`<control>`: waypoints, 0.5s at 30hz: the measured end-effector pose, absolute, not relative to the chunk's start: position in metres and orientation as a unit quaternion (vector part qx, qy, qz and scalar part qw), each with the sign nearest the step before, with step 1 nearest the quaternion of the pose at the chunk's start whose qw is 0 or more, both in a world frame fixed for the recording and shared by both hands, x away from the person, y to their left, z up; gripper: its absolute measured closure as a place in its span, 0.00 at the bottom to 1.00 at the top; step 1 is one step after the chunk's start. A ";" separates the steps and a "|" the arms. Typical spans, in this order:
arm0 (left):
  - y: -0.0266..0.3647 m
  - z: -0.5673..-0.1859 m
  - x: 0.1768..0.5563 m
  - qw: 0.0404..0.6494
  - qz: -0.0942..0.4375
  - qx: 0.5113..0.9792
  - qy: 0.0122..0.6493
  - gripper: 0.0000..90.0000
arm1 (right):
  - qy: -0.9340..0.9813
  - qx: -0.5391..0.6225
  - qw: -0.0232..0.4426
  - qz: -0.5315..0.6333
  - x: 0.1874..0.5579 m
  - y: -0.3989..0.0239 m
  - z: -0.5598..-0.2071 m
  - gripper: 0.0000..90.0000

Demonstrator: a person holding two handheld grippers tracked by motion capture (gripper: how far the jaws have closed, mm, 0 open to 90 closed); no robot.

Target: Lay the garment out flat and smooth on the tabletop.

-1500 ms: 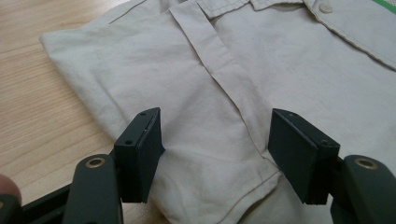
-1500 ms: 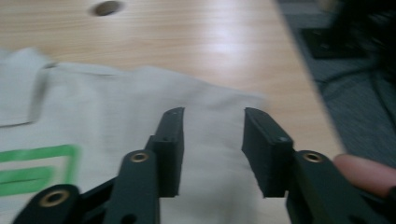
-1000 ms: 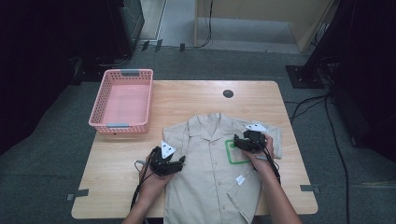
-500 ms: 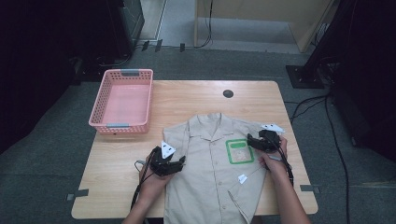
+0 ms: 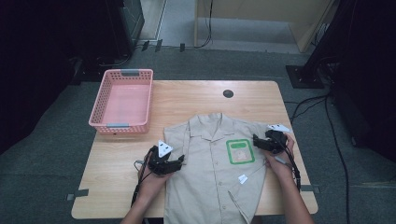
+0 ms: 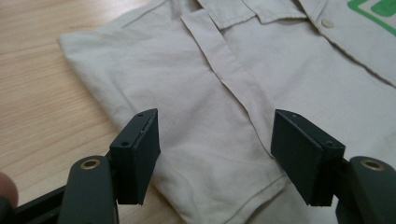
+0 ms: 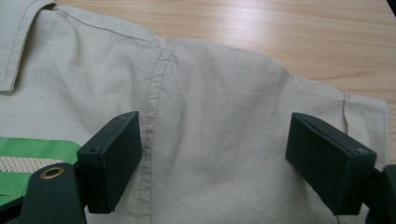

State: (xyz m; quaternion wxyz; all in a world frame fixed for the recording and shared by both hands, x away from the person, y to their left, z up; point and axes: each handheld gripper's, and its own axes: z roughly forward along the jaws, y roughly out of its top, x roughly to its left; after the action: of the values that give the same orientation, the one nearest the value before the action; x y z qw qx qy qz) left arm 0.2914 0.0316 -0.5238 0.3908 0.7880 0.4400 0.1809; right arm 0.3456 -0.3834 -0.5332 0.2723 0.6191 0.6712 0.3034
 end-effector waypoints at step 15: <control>-0.018 -0.503 0.314 0.355 0.195 0.799 0.444 0.42 | 0.669 0.623 0.267 0.305 0.345 -0.399 -0.533 0.21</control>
State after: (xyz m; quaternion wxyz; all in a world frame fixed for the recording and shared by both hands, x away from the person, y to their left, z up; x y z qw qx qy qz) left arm 0.3141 -0.0183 -0.5035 0.3546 0.7994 0.4438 0.1953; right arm 0.3452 -0.3991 -0.5334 0.2668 0.6233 0.6686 0.3053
